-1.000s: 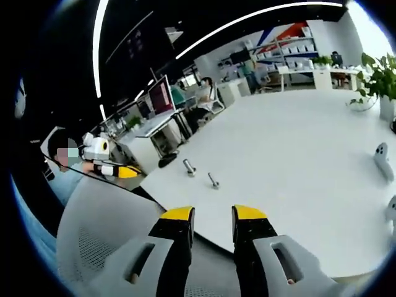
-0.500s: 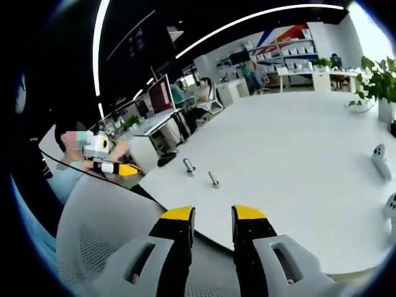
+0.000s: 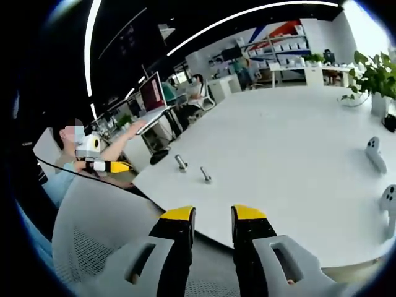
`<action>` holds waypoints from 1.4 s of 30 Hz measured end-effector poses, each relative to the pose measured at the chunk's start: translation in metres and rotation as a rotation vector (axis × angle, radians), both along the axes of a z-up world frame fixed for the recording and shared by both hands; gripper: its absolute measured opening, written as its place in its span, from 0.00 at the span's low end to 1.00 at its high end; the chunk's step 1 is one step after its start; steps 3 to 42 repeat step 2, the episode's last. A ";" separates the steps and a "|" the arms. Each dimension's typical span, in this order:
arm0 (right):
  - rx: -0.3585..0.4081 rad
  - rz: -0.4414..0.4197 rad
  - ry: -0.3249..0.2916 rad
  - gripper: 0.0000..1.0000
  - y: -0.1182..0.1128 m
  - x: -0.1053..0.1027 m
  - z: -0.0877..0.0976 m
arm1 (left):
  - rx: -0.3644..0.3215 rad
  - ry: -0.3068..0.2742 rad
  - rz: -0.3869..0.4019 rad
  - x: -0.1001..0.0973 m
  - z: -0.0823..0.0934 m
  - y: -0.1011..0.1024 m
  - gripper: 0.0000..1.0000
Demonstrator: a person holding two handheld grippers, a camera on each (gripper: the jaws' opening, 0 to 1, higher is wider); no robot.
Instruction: Place the washer onto the threaded stud by aligning its center hole with the stud, sliding it down to the base, and recovering from edge contact or off-axis alignment until the washer reaches the visible bottom stop.
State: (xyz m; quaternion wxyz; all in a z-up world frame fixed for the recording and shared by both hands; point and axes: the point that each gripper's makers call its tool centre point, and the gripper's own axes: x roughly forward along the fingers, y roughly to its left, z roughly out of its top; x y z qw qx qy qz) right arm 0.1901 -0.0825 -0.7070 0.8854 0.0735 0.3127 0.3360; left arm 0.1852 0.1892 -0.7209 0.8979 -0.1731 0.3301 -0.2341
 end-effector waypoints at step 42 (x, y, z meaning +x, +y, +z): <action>-0.003 0.003 -0.002 0.26 0.000 0.000 0.000 | -0.001 -0.001 0.005 0.000 0.000 0.000 0.17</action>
